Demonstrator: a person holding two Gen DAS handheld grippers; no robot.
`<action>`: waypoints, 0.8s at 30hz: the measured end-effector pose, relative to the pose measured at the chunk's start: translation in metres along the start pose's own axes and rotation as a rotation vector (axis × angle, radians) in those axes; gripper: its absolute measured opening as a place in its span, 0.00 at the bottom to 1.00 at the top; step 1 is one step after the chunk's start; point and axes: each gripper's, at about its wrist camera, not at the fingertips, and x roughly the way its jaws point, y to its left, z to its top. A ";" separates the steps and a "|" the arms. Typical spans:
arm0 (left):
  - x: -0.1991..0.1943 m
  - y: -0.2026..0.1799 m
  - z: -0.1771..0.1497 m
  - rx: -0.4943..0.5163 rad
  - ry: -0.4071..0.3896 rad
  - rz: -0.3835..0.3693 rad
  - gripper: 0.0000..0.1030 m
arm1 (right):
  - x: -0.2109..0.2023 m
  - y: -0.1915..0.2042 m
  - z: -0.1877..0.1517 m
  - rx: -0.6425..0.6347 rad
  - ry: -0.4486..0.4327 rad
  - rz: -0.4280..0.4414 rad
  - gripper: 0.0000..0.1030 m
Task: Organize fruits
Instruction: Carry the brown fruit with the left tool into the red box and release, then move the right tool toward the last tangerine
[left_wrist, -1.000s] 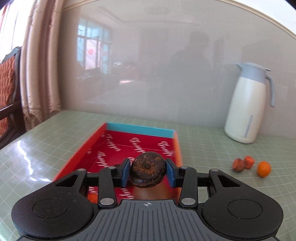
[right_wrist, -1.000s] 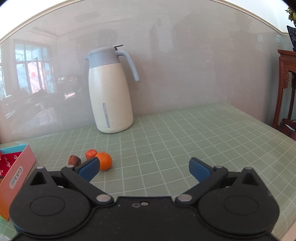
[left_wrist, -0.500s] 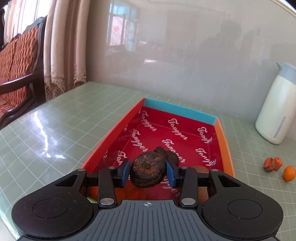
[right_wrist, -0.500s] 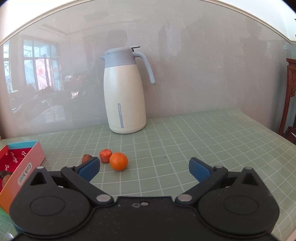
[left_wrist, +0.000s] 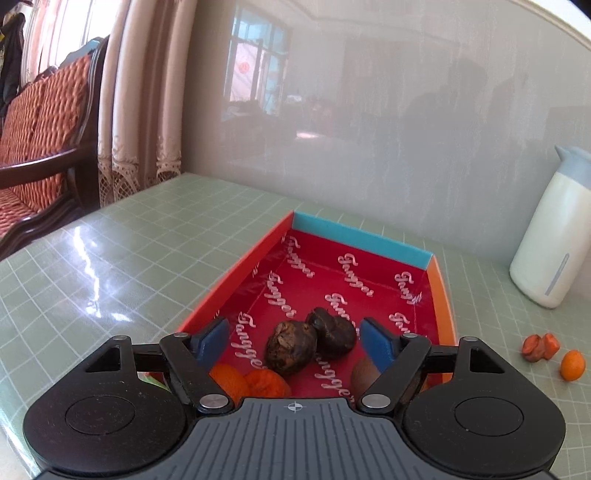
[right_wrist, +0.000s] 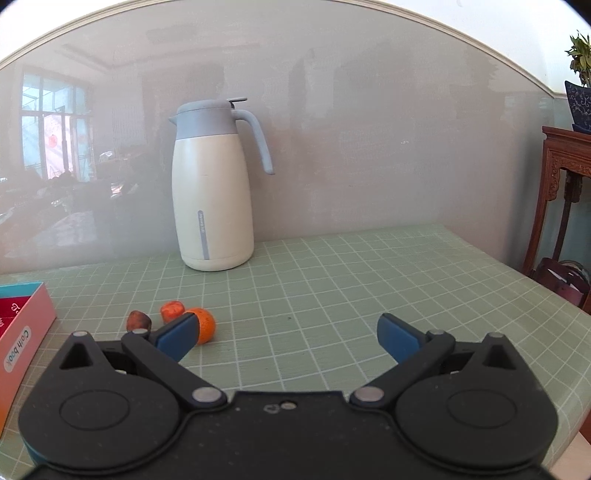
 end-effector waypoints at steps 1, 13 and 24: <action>-0.001 0.001 0.001 -0.001 -0.005 -0.003 0.76 | 0.000 0.000 0.000 0.000 0.000 -0.002 1.00; -0.029 0.013 0.004 0.036 -0.035 0.002 0.93 | 0.000 0.002 -0.001 0.005 0.000 0.007 1.00; -0.049 0.022 -0.005 0.096 -0.037 -0.003 1.00 | 0.010 0.031 -0.004 -0.035 0.021 0.049 1.00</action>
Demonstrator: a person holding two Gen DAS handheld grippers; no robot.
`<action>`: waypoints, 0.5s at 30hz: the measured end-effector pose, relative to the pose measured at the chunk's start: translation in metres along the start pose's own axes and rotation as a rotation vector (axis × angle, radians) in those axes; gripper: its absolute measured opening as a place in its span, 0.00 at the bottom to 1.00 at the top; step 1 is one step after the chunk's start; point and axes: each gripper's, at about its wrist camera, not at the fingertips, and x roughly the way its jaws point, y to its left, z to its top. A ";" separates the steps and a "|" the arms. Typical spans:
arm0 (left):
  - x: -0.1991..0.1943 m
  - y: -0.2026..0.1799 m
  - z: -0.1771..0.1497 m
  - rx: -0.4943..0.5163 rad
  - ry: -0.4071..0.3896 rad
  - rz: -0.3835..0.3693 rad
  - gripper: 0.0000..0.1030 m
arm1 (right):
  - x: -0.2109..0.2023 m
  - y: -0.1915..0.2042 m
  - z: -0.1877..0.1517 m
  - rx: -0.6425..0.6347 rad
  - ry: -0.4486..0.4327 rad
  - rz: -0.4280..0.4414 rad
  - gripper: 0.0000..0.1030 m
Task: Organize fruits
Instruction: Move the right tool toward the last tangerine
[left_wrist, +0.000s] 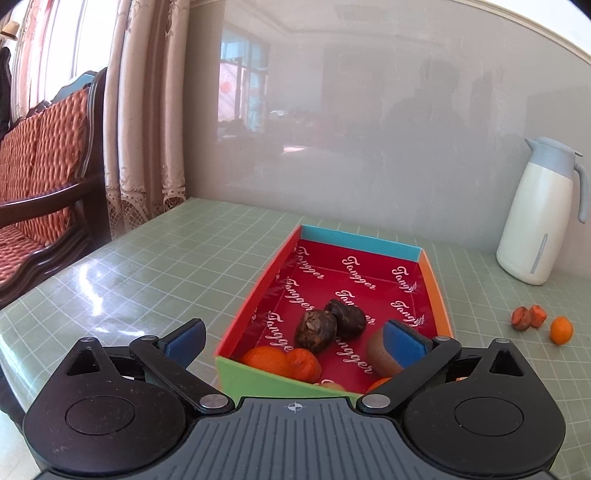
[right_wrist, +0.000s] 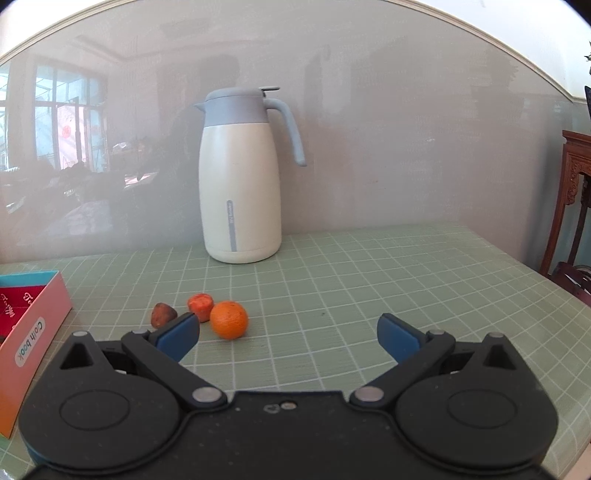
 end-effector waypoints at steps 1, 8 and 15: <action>-0.001 0.002 -0.001 -0.001 0.000 -0.001 1.00 | 0.002 0.003 0.000 -0.004 0.004 0.004 1.00; -0.005 0.019 -0.005 -0.049 -0.013 0.037 1.00 | 0.015 0.028 -0.004 -0.037 0.029 0.051 1.00; 0.004 0.023 -0.005 -0.109 -0.053 0.083 1.00 | 0.025 0.044 -0.005 -0.056 0.073 0.140 1.00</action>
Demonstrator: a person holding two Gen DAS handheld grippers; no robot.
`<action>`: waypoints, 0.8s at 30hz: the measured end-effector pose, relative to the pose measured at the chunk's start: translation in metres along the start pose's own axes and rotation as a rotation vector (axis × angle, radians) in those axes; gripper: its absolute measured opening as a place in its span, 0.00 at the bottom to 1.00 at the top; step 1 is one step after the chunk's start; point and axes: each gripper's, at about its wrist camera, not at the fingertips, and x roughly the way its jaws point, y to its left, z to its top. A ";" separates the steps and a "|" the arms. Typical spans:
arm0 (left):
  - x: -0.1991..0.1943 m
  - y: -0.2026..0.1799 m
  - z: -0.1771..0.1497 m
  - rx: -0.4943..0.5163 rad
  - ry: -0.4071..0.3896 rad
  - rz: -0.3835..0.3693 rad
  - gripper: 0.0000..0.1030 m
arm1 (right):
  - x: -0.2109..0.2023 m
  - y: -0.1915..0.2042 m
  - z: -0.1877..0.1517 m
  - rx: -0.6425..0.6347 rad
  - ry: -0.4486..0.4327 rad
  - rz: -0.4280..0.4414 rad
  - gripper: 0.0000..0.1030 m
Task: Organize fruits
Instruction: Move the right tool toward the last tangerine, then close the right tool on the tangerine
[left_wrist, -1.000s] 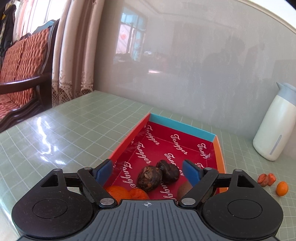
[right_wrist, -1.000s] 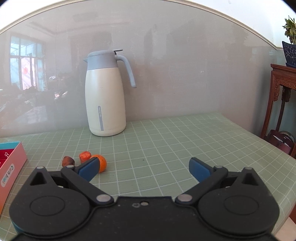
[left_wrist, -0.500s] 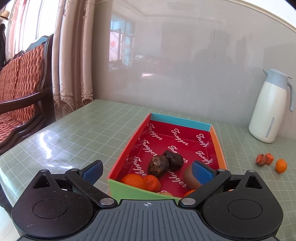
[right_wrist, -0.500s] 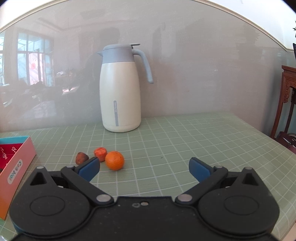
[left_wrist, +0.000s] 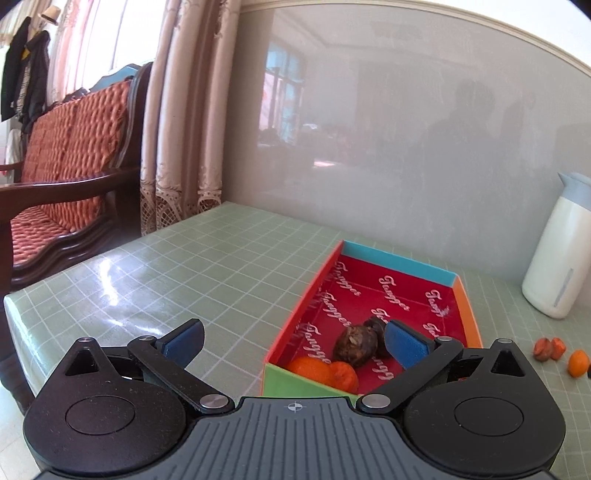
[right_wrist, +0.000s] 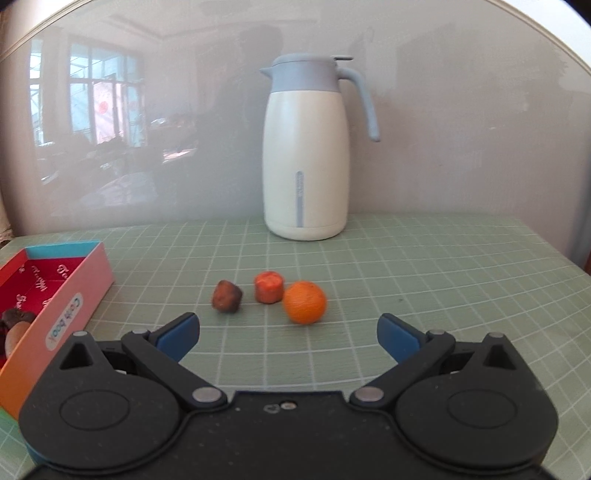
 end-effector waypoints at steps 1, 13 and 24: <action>0.003 -0.002 0.000 -0.004 -0.002 0.009 1.00 | 0.001 0.001 -0.002 -0.003 0.001 0.018 1.00; 0.008 -0.016 0.000 0.037 -0.036 0.055 1.00 | 0.016 0.000 0.006 -0.104 -0.014 0.184 1.00; -0.002 -0.002 0.000 -0.006 -0.037 0.038 1.00 | 0.043 -0.026 0.013 -0.045 0.040 0.087 0.76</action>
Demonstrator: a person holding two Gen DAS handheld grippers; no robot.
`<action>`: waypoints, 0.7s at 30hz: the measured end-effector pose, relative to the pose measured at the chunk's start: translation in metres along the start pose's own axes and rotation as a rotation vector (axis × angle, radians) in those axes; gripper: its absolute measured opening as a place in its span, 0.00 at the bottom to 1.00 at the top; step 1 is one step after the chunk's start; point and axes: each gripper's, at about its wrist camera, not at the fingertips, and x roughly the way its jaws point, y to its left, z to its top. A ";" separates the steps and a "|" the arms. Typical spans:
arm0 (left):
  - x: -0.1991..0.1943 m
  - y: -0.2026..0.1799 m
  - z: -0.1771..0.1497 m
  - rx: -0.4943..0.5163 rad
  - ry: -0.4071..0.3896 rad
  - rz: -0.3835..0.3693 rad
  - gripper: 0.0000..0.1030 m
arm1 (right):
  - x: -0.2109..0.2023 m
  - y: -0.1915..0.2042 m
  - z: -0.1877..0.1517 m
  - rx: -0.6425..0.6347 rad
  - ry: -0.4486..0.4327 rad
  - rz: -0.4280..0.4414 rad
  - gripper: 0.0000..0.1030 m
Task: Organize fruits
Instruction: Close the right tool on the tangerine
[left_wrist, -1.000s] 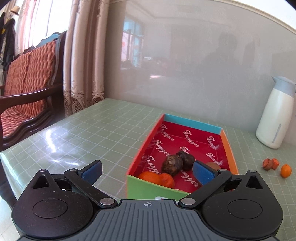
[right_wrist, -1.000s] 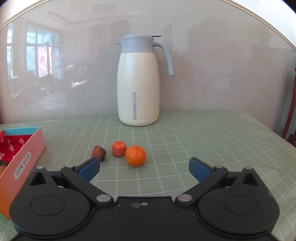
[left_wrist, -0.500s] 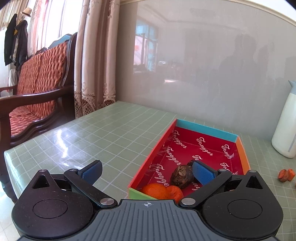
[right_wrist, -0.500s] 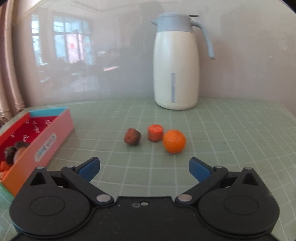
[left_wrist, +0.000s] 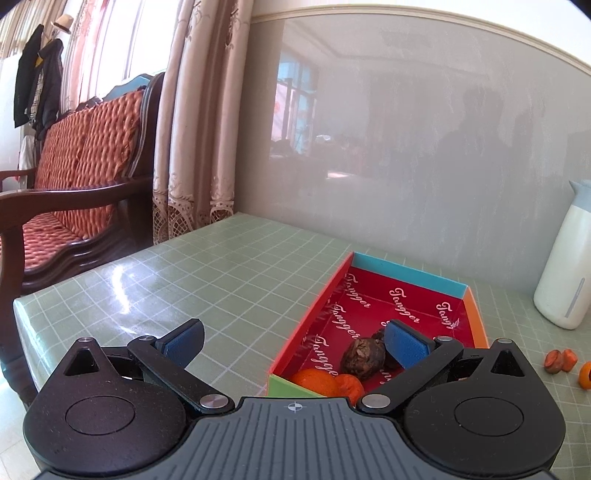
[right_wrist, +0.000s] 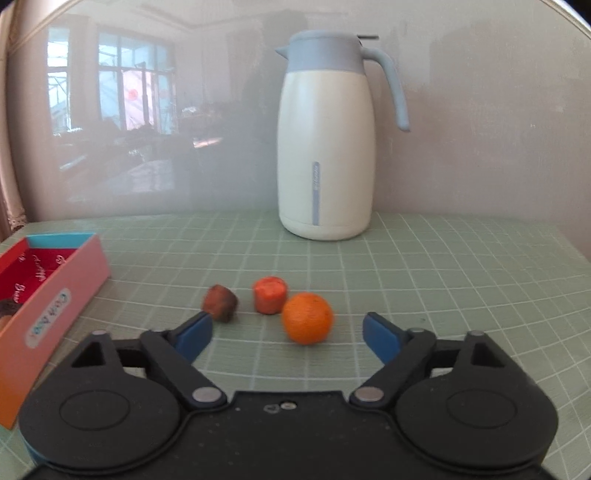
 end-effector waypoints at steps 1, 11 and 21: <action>0.000 0.002 0.000 -0.004 -0.003 0.004 1.00 | 0.003 -0.004 0.000 0.006 0.012 0.004 0.72; 0.003 0.015 0.001 -0.033 0.000 0.066 1.00 | 0.030 -0.016 0.006 0.015 0.075 0.009 0.62; 0.002 0.011 -0.001 -0.008 -0.005 0.077 1.00 | 0.046 -0.022 0.010 0.064 0.096 0.037 0.50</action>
